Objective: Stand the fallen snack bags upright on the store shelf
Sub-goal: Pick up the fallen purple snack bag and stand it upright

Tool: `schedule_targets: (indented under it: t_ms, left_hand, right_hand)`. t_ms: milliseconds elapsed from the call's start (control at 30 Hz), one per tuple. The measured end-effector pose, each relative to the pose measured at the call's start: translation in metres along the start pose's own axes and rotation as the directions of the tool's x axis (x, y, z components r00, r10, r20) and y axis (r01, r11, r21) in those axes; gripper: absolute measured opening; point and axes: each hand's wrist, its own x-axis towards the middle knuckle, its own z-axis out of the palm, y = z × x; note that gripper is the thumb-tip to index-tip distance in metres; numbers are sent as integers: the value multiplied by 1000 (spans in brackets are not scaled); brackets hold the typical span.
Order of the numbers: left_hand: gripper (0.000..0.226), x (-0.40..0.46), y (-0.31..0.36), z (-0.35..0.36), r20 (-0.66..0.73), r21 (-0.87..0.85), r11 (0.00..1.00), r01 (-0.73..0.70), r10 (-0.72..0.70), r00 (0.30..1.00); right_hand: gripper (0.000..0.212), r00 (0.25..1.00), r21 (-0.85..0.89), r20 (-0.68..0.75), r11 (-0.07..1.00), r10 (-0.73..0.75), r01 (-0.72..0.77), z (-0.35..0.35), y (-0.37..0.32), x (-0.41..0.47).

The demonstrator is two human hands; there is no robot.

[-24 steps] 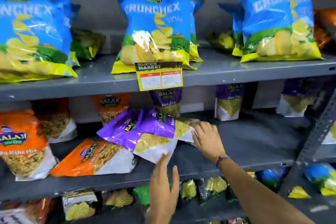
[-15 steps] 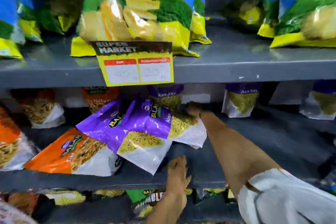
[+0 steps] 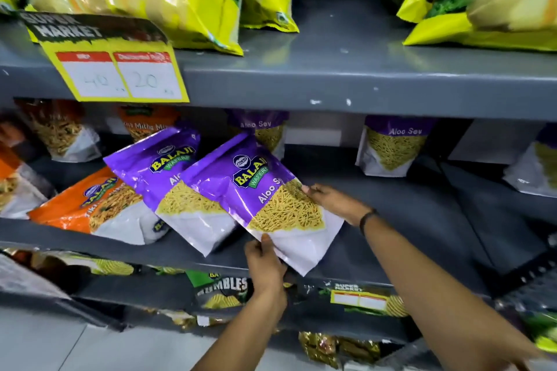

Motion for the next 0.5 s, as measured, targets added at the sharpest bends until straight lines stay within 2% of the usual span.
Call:
schedule_targets:
  t_ms: [100,167,267,333,433,500]
  left_hand:
    - [21,-16,-17,-21,2,163,983,-79,80,997]
    - [22,-22,-26,-31,41,264,953,-150,144,989]
    - [21,-32,-31,-41,162,412,853,-320,278,947]
    - [21,-40,-30,-41,234,459,790,-406,334,913]
    - [22,-55,-27,-36,334,480,750,-455,323,885]
    - [22,-64,-29,-33,393,472,728,-497,331,858]
  right_hand:
    - [23,997,211,-67,977,-31,45,9,21,-50]
    - [26,995,317,-88,946,-40,66,15,37,-83]
    - [38,990,506,-99,852,-100,137,21,51,-142]
    - [49,985,536,-139,828,-106,165,23,58,-177]
    - [59,971,553,-227,811,-74,191,30,72,-209]
    - [55,960,553,-280,812,-27,185,34,82,-222]
